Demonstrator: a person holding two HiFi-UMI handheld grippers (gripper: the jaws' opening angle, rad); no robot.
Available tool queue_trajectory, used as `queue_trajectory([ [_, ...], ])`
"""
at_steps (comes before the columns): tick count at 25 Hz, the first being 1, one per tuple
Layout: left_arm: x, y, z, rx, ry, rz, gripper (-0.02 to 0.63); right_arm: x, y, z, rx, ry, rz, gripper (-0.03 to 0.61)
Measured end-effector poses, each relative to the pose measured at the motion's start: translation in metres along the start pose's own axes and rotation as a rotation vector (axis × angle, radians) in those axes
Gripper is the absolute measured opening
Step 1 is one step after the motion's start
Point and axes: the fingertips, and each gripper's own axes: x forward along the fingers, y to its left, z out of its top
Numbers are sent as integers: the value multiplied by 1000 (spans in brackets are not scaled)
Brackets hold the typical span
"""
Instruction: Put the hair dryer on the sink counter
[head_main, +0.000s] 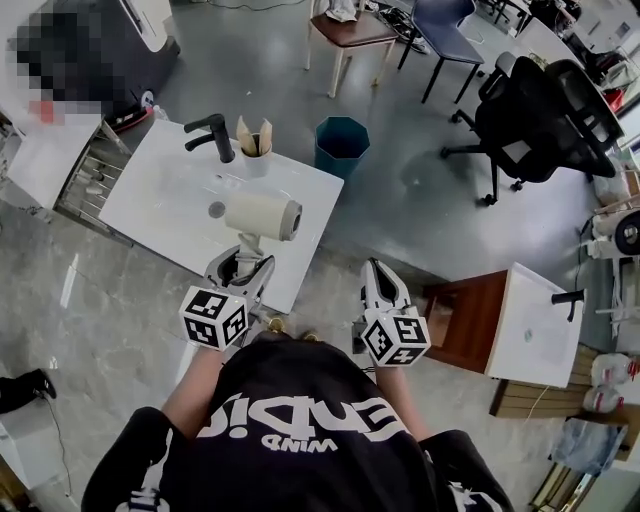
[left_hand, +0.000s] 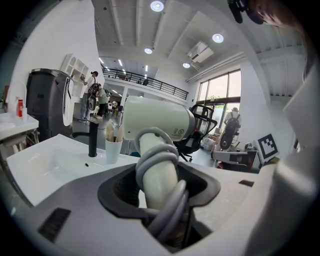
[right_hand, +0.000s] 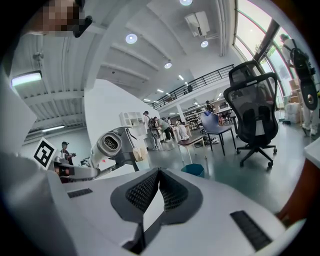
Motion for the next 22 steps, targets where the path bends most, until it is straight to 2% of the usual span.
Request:
queue_trajectory([
  [11,34,11,-6,22,44,-21,218,2,-6,-2,26,0,-34,25],
  [22,80,21,-26,40,102,-25,218,-9,-13,-9,43,4,-55,25],
])
